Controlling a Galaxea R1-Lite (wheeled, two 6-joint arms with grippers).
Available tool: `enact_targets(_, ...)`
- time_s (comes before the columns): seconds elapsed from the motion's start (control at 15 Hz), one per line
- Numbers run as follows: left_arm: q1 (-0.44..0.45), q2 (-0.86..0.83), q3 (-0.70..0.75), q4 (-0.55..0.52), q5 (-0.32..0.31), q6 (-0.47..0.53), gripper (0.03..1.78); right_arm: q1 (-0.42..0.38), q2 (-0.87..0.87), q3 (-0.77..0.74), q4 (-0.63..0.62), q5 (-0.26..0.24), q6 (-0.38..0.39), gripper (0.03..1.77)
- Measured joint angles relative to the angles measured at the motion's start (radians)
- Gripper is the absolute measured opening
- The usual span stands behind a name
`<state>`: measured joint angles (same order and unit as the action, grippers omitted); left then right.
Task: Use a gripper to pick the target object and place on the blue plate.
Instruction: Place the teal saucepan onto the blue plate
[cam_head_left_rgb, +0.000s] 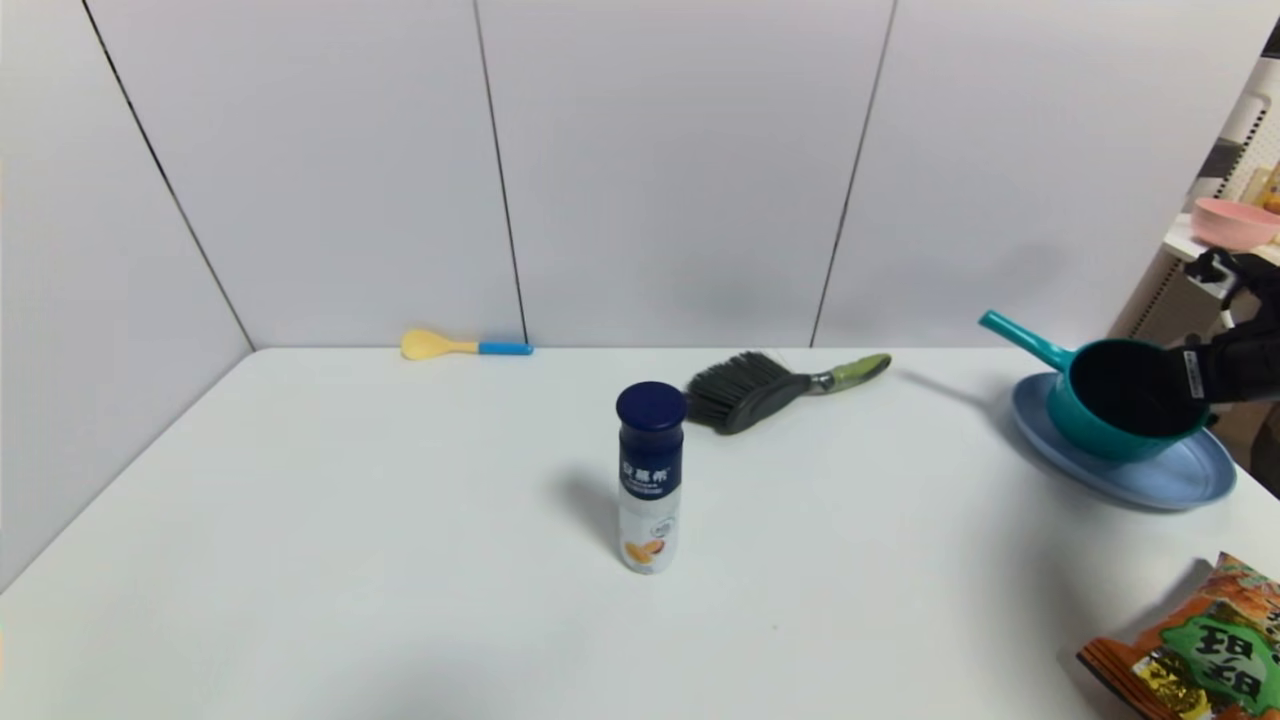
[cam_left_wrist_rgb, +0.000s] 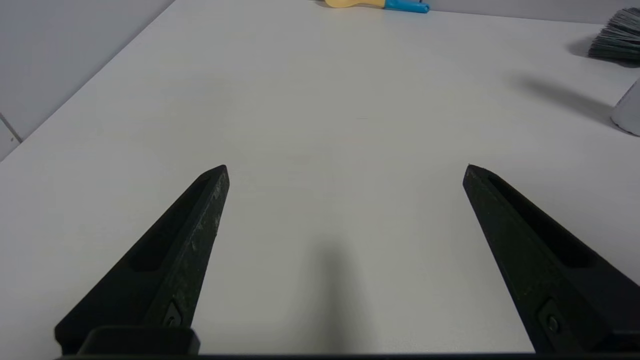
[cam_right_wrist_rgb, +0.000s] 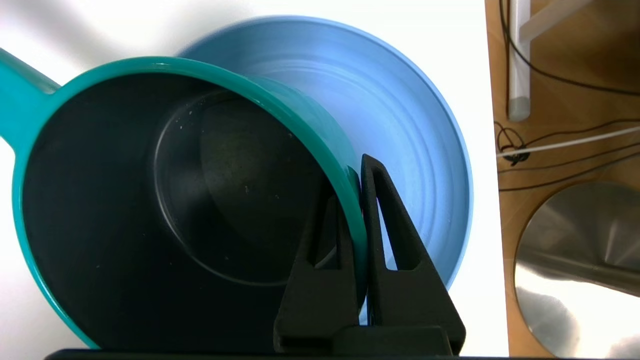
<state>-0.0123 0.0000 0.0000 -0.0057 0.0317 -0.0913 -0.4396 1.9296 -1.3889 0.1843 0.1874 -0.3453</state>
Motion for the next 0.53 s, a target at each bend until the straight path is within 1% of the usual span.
enact_targets(0.13,0.0,0.0,0.0,0.0,0.0,0.0,1.69,-0.005,0.008,0.0,-0.002,0.0,0.0,0.48)
enact_targets(0.27,0.0,0.0,0.0,0.0,0.0,0.0,1.69,-0.014,0.013,0.0,-0.004,-0.001,0.001,0.76)
enact_targets(0.33,0.0,0.0,0.0,0.0,0.0,0.0,1.69,-0.016,0.014,0.001,-0.004,-0.001,0.002,0.88)
enact_targets(0.53,0.0,0.0,0.0,0.0,0.0,0.0,1.69,-0.024,-0.001,0.003,0.0,0.0,0.004,1.14)
